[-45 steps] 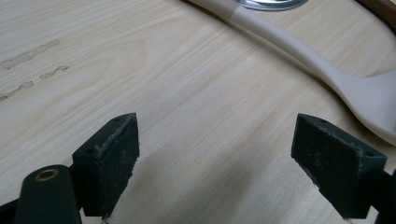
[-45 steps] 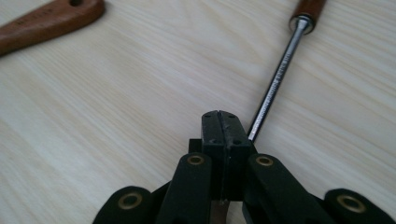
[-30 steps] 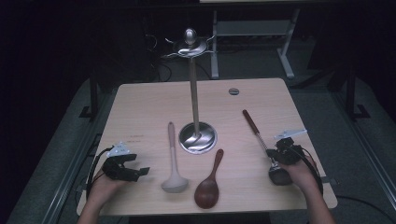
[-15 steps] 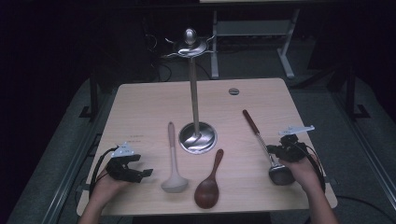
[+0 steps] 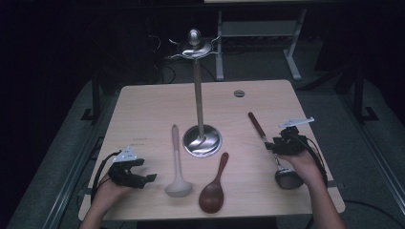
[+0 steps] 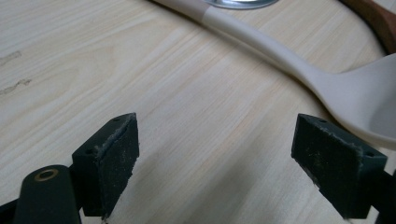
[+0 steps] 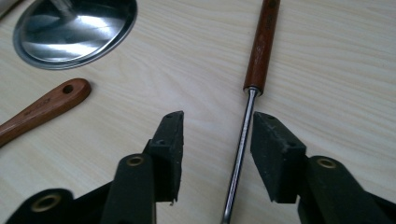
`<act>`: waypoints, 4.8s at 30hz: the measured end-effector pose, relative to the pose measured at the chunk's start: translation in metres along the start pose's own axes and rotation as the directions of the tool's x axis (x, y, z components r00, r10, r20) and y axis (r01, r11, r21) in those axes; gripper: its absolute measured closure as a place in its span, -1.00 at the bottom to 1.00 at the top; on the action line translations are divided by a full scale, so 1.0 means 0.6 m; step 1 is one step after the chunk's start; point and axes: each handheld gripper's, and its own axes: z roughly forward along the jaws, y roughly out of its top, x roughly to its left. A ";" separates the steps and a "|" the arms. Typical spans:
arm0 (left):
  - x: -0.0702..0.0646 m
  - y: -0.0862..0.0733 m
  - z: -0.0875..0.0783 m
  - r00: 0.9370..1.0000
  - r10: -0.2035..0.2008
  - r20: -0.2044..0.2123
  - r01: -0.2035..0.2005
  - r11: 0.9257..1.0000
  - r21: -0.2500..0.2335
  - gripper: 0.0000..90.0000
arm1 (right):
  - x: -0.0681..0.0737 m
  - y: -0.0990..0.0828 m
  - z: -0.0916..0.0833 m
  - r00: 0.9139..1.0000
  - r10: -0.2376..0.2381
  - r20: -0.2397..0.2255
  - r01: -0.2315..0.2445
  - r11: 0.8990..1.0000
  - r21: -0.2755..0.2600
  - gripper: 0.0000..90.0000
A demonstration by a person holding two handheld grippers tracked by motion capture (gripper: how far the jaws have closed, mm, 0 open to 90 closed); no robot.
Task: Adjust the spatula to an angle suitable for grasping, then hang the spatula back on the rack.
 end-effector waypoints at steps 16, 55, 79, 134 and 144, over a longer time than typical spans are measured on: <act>-0.002 -0.001 0.000 1.000 0.000 0.019 0.000 1.000 -0.010 -0.67 | -0.019 0.060 0.050 0.999 0.029 0.023 -0.031 0.995 0.093 -0.04; 0.001 -0.005 0.000 0.999 -0.021 0.034 0.022 1.000 -0.005 -0.67 | -0.054 0.135 0.168 0.991 0.097 0.092 -0.127 0.896 0.426 0.59; 0.001 -0.006 -0.002 0.999 -0.019 0.028 0.019 1.000 -0.011 -0.67 | -0.046 0.143 0.054 0.992 0.122 0.038 -0.127 0.981 0.150 0.64; 0.009 -0.009 -0.004 0.999 -0.043 0.015 0.043 0.999 -0.013 -0.67 | 0.041 0.143 -0.154 0.960 -0.176 -0.218 0.050 0.874 -0.484 0.65; 0.010 -0.010 -0.004 0.999 -0.037 0.015 0.037 0.999 -0.013 -0.67 | 0.066 0.182 -0.153 0.938 -0.243 -0.246 0.096 0.865 -0.492 0.64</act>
